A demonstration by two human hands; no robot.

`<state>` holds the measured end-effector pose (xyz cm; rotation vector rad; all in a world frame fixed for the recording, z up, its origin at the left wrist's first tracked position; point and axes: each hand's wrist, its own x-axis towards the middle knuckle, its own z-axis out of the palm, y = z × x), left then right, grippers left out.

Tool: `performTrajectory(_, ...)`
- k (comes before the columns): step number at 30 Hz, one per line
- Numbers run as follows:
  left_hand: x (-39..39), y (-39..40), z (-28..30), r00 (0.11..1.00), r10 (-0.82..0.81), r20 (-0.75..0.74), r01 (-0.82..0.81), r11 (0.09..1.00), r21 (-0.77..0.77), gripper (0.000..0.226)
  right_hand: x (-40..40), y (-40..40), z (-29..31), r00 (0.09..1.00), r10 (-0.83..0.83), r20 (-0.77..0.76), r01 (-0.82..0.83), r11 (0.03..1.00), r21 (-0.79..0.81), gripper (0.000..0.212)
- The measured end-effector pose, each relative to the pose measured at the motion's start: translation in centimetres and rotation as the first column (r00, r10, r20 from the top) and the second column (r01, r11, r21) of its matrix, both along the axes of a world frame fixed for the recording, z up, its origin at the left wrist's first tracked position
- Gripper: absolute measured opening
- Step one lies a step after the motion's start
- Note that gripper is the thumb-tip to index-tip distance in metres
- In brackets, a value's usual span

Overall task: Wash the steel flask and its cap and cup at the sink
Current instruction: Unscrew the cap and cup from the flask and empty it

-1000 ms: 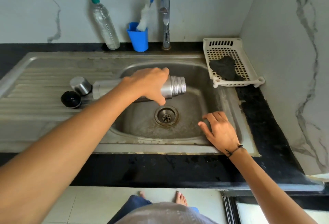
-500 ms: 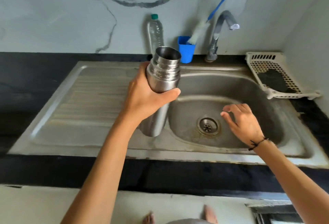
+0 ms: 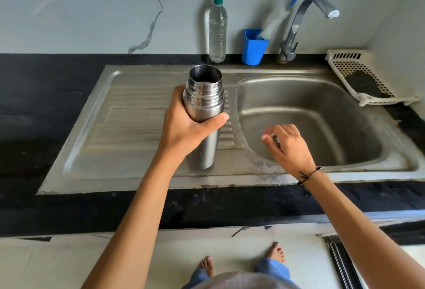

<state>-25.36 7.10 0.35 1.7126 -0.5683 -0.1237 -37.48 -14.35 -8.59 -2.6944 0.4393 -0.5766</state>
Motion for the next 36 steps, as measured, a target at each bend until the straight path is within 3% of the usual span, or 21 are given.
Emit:
performTrajectory(18, 0.6, 1.0, -2.3, 0.999, 0.02, 0.029, -0.02, 1.0, -0.005, 0.056, 0.8, 1.2, -0.7, 0.999, 0.037, 0.037, -0.037, 0.999, -0.003, 0.052)
performTrajectory(36, 0.1, 1.9, -3.5, 0.999, 0.036, -0.012, -0.036, 0.999, -0.041, 0.083, 2.3, 2.0, -1.0, 0.991, 0.132, 0.007, -0.132, 0.991, 0.025, 0.058)
